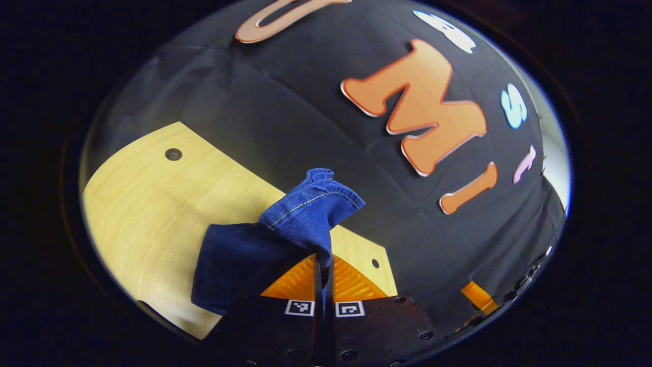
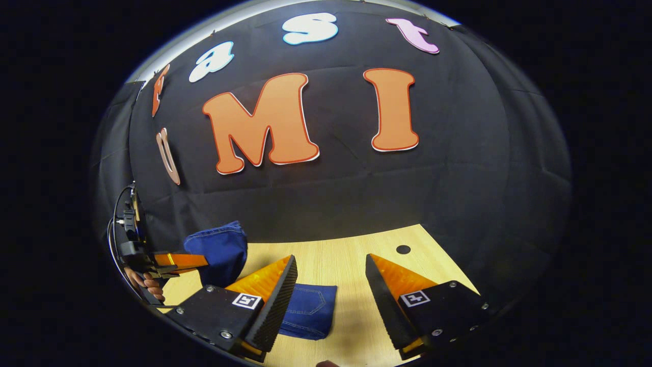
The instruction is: Grasp the waist and the cuffs of the jeans and fold them to make the two legs overlap; first hold the waist and fold one-third of the jeans toward the cuffs, then hold the cuffs and fold the remaining one-third in the same direction to finish folding.
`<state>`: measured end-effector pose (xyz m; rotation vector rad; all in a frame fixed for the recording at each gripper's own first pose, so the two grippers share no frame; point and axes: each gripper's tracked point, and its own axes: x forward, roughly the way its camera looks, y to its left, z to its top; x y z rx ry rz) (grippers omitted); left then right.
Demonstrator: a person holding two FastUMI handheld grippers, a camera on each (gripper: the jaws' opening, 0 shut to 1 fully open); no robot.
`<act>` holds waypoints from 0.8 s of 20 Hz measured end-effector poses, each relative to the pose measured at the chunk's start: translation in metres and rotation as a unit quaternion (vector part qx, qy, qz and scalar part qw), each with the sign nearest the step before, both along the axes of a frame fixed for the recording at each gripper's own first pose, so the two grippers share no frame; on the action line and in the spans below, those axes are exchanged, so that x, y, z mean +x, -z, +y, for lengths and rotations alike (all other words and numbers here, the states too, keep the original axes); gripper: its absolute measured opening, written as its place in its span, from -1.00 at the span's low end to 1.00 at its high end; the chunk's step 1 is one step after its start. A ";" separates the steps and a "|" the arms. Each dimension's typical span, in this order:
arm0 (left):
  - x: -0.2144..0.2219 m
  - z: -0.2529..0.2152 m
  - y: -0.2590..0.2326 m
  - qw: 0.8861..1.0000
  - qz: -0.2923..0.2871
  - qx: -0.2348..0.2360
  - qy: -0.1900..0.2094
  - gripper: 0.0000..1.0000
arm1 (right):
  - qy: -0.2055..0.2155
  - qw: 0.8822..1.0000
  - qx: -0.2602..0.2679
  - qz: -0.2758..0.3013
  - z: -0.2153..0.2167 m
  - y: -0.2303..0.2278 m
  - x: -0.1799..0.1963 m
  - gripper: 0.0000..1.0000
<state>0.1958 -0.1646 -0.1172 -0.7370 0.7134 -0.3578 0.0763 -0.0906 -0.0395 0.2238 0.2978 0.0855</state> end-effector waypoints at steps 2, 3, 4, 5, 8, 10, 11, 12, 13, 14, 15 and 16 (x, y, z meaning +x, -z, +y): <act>-0.009 -0.019 0.002 0.999 -0.002 0.033 0.027 -0.98 | 0.001 1.000 0.002 -0.002 -0.005 0.000 0.002 0.68; -0.012 -0.025 0.004 0.998 -0.002 0.051 0.043 -0.97 | 0.002 1.000 0.003 -0.001 -0.007 0.000 0.003 0.68; -0.014 -0.031 0.006 0.996 -0.004 0.070 0.053 -0.96 | 0.000 1.000 0.005 -0.003 -0.008 -0.001 0.004 0.68; -0.016 -0.042 0.008 0.994 -0.006 0.084 0.064 -0.89 | 0.000 1.000 0.006 -0.004 -0.010 -0.001 0.005 0.68; -0.023 -0.065 -0.013 0.993 -0.033 0.065 0.094 -0.64 | -0.007 1.000 0.008 -0.007 -0.007 -0.001 0.008 0.68; -0.029 -0.077 -0.047 0.992 -0.063 0.031 0.106 -0.18 | -0.011 1.000 0.009 -0.008 -0.004 -0.002 0.011 0.68; -0.033 -0.078 -0.058 0.990 -0.076 0.029 0.111 0.39 | -0.015 1.000 0.010 -0.009 -0.001 -0.003 0.013 0.68; -0.032 -0.079 -0.066 0.989 -0.090 0.033 0.109 0.36 | -0.017 1.000 0.010 -0.010 0.000 -0.004 0.014 0.68; -0.034 -0.069 -0.079 0.988 -0.103 0.036 0.106 0.31 | -0.020 1.000 0.010 -0.014 0.003 -0.007 0.016 0.68; -0.032 -0.065 -0.091 0.987 -0.121 0.042 0.100 0.25 | -0.019 1.000 0.008 -0.019 0.004 -0.011 0.017 0.68; -0.028 -0.058 -0.097 0.985 -0.138 0.055 0.089 0.53 | -0.020 0.999 0.005 -0.029 0.006 -0.016 0.019 0.68; -0.026 -0.051 -0.109 0.981 -0.161 0.067 0.082 0.46 | -0.018 0.999 -0.001 -0.038 0.008 -0.021 0.020 0.68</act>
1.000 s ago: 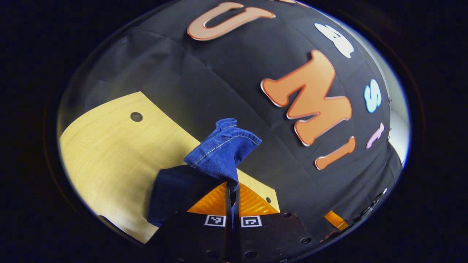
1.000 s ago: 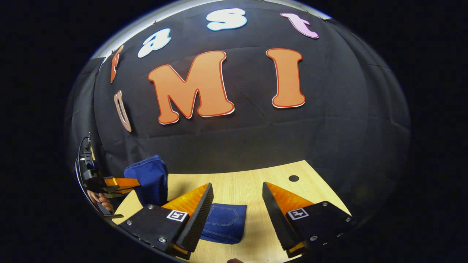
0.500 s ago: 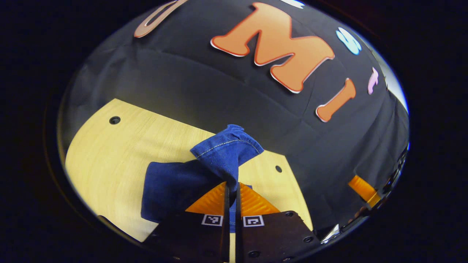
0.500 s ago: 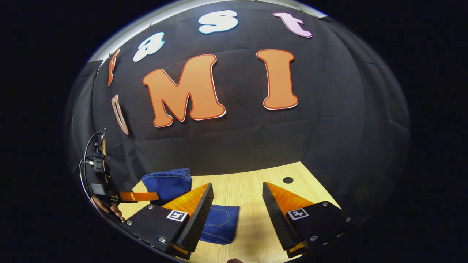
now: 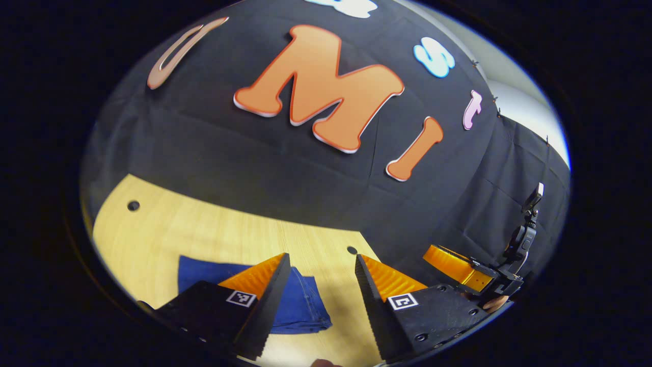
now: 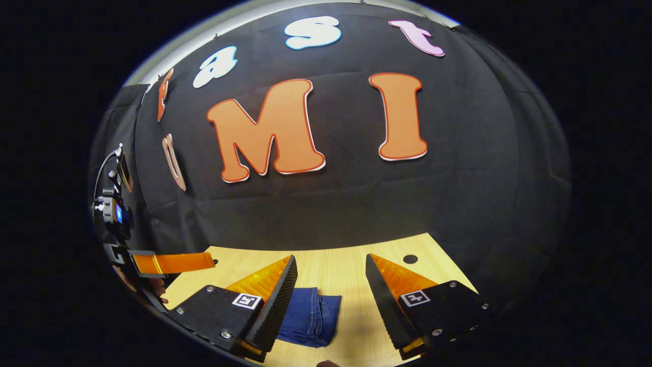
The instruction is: Grasp the waist and the cuffs of the jeans and fold them to make the two legs overlap; first hold the waist and fold one-third of the jeans toward the cuffs, then hold the cuffs and fold the remaining one-third in the same direction to finish folding.
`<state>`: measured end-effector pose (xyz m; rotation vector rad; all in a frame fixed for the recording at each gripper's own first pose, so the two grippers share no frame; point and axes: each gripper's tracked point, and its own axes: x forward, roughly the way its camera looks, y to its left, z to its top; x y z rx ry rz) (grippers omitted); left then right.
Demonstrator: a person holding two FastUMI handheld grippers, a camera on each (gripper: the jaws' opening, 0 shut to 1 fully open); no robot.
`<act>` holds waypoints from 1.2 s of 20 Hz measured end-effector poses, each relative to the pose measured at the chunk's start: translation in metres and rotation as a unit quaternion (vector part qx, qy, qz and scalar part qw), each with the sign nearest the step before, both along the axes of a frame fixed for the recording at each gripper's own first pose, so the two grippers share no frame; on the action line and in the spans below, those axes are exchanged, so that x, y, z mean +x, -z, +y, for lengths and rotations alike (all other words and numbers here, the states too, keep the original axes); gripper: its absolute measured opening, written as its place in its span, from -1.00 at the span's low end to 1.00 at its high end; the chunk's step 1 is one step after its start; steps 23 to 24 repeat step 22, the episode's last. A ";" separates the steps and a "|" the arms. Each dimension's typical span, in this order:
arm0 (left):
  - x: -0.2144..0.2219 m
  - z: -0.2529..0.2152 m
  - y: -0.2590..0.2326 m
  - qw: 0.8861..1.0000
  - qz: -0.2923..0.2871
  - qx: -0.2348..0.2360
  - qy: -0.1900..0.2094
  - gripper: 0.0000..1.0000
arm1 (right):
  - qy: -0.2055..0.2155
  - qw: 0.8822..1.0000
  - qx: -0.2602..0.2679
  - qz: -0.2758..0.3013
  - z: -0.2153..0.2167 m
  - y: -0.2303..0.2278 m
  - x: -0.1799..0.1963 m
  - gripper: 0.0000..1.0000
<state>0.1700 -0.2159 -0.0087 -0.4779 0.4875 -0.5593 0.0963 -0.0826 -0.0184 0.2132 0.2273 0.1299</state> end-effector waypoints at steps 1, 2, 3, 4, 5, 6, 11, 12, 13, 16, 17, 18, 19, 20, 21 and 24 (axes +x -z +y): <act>0.003 0.009 -0.013 1.000 -0.022 0.012 -0.012 0.68 | -0.001 1.000 -0.005 -0.008 0.002 -0.006 0.002 0.82; 0.004 0.016 -0.025 0.998 -0.045 0.025 -0.022 0.72 | 0.002 1.000 -0.009 -0.018 0.004 -0.012 0.002 0.68; 0.003 0.022 -0.038 0.997 -0.065 0.039 -0.033 0.77 | 0.002 1.000 -0.013 -0.028 0.007 -0.019 0.003 0.70; 0.001 0.030 -0.051 0.994 -0.090 0.050 -0.044 0.77 | 0.005 0.999 -0.017 -0.040 0.009 -0.026 0.004 0.71; -0.001 0.041 -0.065 0.989 -0.117 0.063 -0.061 0.77 | 0.003 0.998 -0.022 -0.053 0.014 -0.033 0.005 0.74; -0.004 0.052 -0.076 0.984 -0.143 0.078 -0.077 0.80 | 0.004 0.997 -0.027 -0.067 0.017 -0.042 0.005 0.81; -0.007 0.084 -0.106 0.958 -0.214 0.119 -0.148 0.94 | -0.007 0.991 -0.035 -0.128 0.037 -0.079 -0.003 0.89; -0.010 0.088 -0.107 0.958 -0.216 0.115 -0.153 0.90 | -0.012 0.989 -0.035 -0.142 0.043 -0.086 -0.005 0.89; -0.012 0.100 -0.106 0.954 -0.219 0.118 -0.168 0.95 | -0.016 0.987 -0.038 -0.154 0.048 -0.091 -0.008 0.90; -0.013 0.131 -0.100 0.939 -0.235 0.151 -0.201 0.89 | -0.019 0.979 -0.057 -0.194 0.057 -0.103 -0.016 0.90; -0.018 0.133 -0.097 0.936 -0.235 0.161 -0.206 0.89 | -0.022 0.976 -0.064 -0.206 0.061 -0.106 -0.018 0.90; -0.020 0.137 -0.092 0.935 -0.228 0.169 -0.210 0.94 | -0.023 0.974 -0.073 -0.214 0.064 -0.107 -0.021 0.90; -0.022 0.137 -0.088 0.936 -0.226 0.165 -0.212 0.94 | -0.032 0.972 -0.077 -0.221 0.070 -0.107 -0.025 0.89; -0.025 0.135 -0.087 0.938 -0.224 0.159 -0.210 0.90 | -0.043 0.971 -0.075 -0.224 0.080 -0.108 -0.026 0.89; -0.029 0.138 -0.083 0.937 -0.224 0.157 -0.216 0.89 | -0.050 0.971 -0.071 -0.223 0.086 -0.107 -0.027 0.89; -0.028 0.141 -0.080 0.937 -0.225 0.155 -0.219 0.89 | -0.058 0.971 -0.067 -0.222 0.093 -0.105 -0.027 0.88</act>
